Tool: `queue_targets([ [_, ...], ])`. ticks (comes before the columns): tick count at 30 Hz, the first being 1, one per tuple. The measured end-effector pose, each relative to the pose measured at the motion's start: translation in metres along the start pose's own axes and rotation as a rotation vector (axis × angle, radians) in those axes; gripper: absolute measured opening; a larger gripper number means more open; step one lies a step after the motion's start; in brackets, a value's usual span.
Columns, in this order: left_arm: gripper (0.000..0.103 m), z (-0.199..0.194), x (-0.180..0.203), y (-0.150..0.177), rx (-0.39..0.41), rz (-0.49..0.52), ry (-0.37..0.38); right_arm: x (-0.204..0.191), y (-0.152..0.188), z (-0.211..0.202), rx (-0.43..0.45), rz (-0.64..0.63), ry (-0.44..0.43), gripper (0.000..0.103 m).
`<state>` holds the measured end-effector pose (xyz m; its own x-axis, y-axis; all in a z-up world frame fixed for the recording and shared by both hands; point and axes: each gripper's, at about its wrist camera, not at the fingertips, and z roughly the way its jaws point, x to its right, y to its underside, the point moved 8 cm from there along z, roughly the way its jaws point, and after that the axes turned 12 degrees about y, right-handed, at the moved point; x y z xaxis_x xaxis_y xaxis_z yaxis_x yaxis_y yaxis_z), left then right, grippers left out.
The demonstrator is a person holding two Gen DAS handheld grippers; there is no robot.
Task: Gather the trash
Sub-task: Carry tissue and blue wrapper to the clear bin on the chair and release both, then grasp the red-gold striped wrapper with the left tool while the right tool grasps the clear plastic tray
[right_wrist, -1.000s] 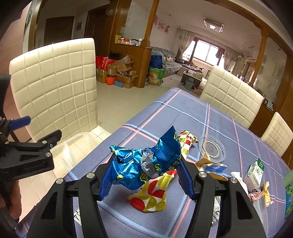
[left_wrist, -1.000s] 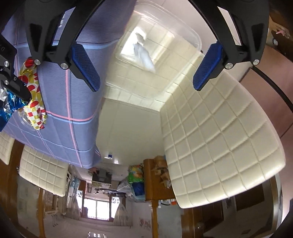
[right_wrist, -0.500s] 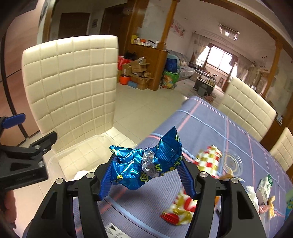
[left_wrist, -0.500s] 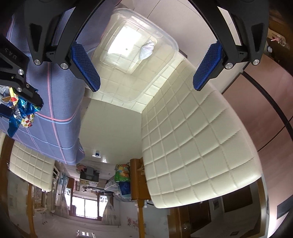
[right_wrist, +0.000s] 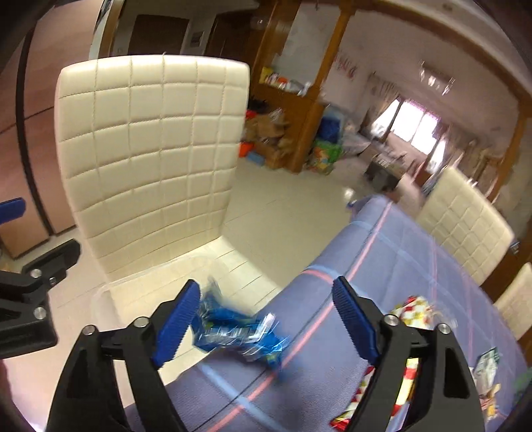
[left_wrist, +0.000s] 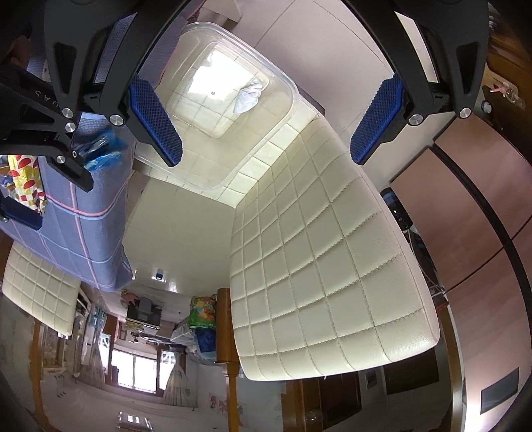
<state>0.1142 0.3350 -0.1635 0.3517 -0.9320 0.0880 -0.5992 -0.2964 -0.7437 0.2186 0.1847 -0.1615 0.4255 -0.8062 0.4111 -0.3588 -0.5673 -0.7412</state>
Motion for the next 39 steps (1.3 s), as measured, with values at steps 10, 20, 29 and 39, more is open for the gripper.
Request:
queue_targets([
  [10, 0.100, -0.002, 0.018, 0.000, -0.009, -0.007, 0.039, 0.033, 0.007, -0.012, -0.015, 0.034, 0.051, 0.086],
  [20, 0.100, -0.017, 0.092, 0.008, -0.023, 0.076, 0.149, 0.104, 0.052, -0.047, -0.077, 0.115, 0.147, 0.086],
  [29, 0.100, -0.019, 0.197, 0.020, -0.070, 0.217, 0.268, 0.206, 0.125, -0.063, -0.185, 0.254, 0.276, 0.086],
  [39, 0.100, 0.014, 0.291, 0.029, -0.136, 0.342, 0.327, 0.313, 0.215, -0.059, -0.328, 0.368, 0.416, 0.086],
])
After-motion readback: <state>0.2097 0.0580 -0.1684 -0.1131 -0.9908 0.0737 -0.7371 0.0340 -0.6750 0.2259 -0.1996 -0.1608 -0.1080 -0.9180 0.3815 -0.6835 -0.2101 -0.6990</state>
